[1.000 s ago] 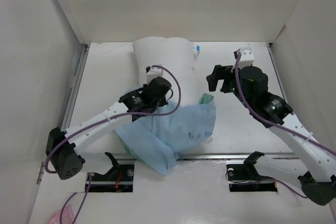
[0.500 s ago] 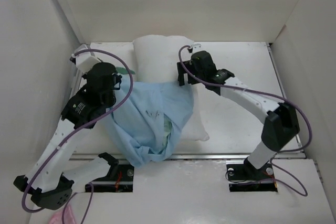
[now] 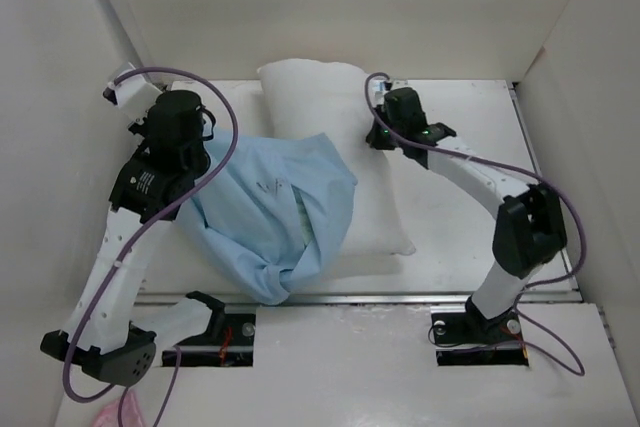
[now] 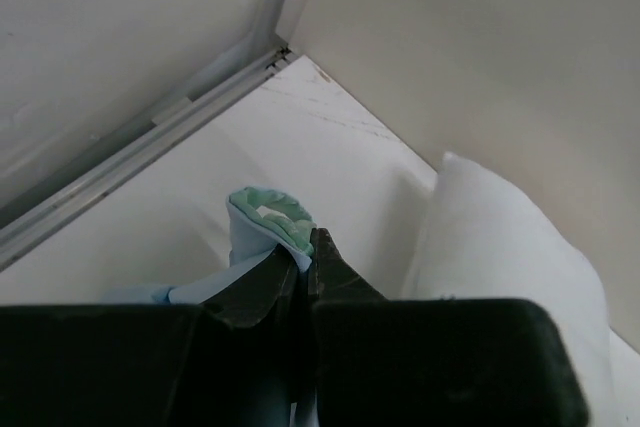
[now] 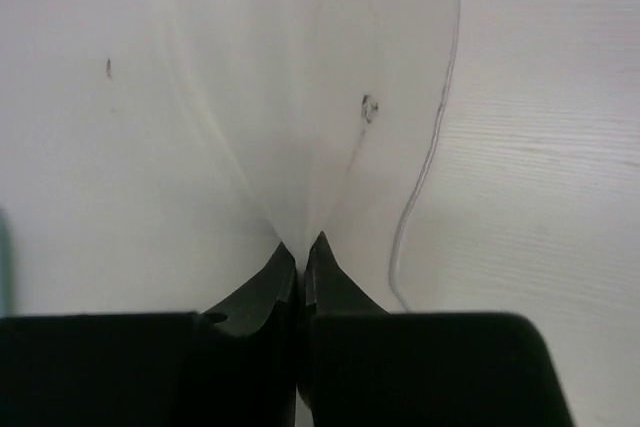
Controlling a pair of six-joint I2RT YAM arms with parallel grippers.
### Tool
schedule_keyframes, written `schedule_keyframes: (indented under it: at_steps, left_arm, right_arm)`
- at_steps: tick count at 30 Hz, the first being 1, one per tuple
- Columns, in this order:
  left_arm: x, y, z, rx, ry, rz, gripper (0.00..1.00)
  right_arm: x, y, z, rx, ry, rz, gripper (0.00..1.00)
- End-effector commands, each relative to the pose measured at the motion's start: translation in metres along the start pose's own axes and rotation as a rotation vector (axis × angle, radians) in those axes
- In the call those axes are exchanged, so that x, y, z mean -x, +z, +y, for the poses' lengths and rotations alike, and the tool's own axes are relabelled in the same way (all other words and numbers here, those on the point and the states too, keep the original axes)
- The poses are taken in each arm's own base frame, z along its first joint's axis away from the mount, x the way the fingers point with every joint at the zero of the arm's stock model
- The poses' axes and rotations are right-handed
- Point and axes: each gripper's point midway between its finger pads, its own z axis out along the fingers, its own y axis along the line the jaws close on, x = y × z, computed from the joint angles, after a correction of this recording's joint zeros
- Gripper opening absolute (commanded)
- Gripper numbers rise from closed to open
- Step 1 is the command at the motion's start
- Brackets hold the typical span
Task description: Put the pillow into the pillowcase
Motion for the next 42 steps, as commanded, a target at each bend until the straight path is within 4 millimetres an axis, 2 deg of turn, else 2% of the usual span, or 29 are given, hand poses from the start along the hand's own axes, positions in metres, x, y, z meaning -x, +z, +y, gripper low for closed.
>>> schedule_keyframes:
  at_steps: [1,2,6,10,11,12,13,14,15,16,17,18,19,21,22,23,24,25,26,27,29,30,31,32,33,34,36,39,42]
  left_arm:
    - [0.035,0.009,-0.005,0.036,-0.036,-0.104,0.0]
    - [0.036,0.016,-0.004,0.054,-0.035,-0.115,0.0]
    - [0.023,0.046,-0.027,0.015,0.003,-0.088,0.0]
    - [-0.018,0.094,-0.048,0.017,0.066,-0.009,0.0]
    - [-0.053,0.131,-0.057,0.018,0.122,0.074,0.05]
    - [-0.058,0.13,-0.052,0.031,0.143,0.095,0.05]
    - [-0.056,0.137,-0.059,0.027,0.136,0.114,0.23]
    - [-0.063,0.146,-0.057,0.058,0.143,0.141,0.46]
    - [-0.082,0.163,-0.048,0.112,0.168,0.189,0.95]
    - [-0.087,0.163,-0.037,0.169,0.166,0.219,1.0]
    - [-0.078,0.165,-0.033,0.192,0.146,0.209,1.0]
    - [-0.077,0.167,-0.026,0.214,0.138,0.213,1.0]
    - [-0.067,0.167,-0.012,0.243,0.114,0.201,1.0]
    - [-0.073,0.162,0.011,0.273,0.074,0.23,1.0]
    - [-0.061,0.15,0.019,0.268,0.026,0.213,1.0]
    - [-0.06,0.144,0.039,0.305,-0.011,0.226,1.0]
    - [-0.088,0.139,0.056,0.336,-0.049,0.287,1.0]
    - [-0.084,0.126,0.065,0.318,-0.089,0.278,1.0]
    - [-0.095,0.122,0.067,0.3,-0.104,0.296,1.0]
    - [-0.13,0.114,0.085,0.326,-0.1,0.379,1.0]
    - [-0.152,0.097,0.098,0.342,-0.16,0.436,1.0]
    - [-0.189,0.085,0.119,0.381,-0.124,0.519,1.0]
    - [-0.207,0.077,0.123,0.377,-0.147,0.564,1.0]
    - [-0.215,0.069,0.128,0.368,-0.165,0.571,1.0]
    - [-0.226,0.067,0.135,0.374,-0.173,0.572,1.0]
    - [-0.246,0.06,0.153,0.415,-0.154,0.605,1.0]
    - [-0.259,0.053,0.169,0.467,-0.147,0.627,1.0]
    - [-0.272,0.05,0.181,0.517,-0.141,0.639,1.0]
    - [-0.279,0.061,0.176,0.494,-0.158,0.631,1.0]
  right_arm:
    - [0.068,-0.075,-0.12,-0.404,0.134,-0.211,0.0]
    - [0.076,-0.094,-0.157,-0.502,0.175,-0.232,0.0]
    - [0.062,-0.14,-0.221,-0.689,0.195,-0.181,0.0]
    - [0.051,-0.152,-0.248,-0.783,0.216,-0.17,0.05]
    - [0.049,-0.153,-0.25,-0.799,0.213,-0.154,0.17]
    - [0.049,-0.153,-0.25,-0.799,0.213,-0.154,0.17]
    - [0.058,-0.154,-0.244,-0.769,0.196,-0.158,0.32]
    - [0.062,-0.155,-0.24,-0.744,0.176,-0.151,0.36]
    - [0.065,-0.152,-0.232,-0.71,0.162,-0.151,0.4]
    - [0.075,-0.151,-0.208,-0.638,0.142,-0.175,0.46]
    - [0.085,-0.154,-0.19,-0.59,0.111,-0.212,0.98]
    - [0.088,-0.154,-0.174,-0.555,0.048,-0.218,1.0]
    - [0.085,-0.15,-0.142,-0.503,-0.011,-0.218,1.0]
    - [0.091,-0.154,-0.104,-0.437,-0.077,-0.251,1.0]
    - [0.086,-0.151,-0.085,-0.398,-0.119,-0.241,1.0]
    - [0.078,-0.15,-0.047,-0.314,-0.188,-0.234,1.0]
    - [0.074,-0.15,-0.028,-0.272,-0.232,-0.237,1.0]
    - [0.069,-0.15,-0.013,-0.241,-0.286,-0.228,1.0]
    - [0.056,-0.15,0.016,-0.141,-0.331,-0.205,1.0]
    - [0.042,-0.141,0.029,-0.088,-0.353,-0.163,1.0]
    - [-0.002,-0.132,0.06,0.099,-0.369,-0.035,1.0]
    - [-0.025,-0.127,0.069,0.152,-0.375,0.029,1.0]
    - [-0.036,-0.126,0.083,0.221,-0.371,0.032,1.0]
    - [-0.051,-0.127,0.093,0.276,-0.382,0.048,1.0]
    - [-0.085,-0.129,0.109,0.357,-0.418,0.113,1.0]
    - [-0.095,-0.13,0.119,0.397,-0.431,0.116,1.0]
    - [-0.132,-0.124,0.133,0.434,-0.504,0.196,1.0]
    - [-0.17,-0.108,0.132,0.392,-0.56,0.28,1.0]
    - [-0.2,-0.083,0.11,0.27,-0.562,0.35,1.0]
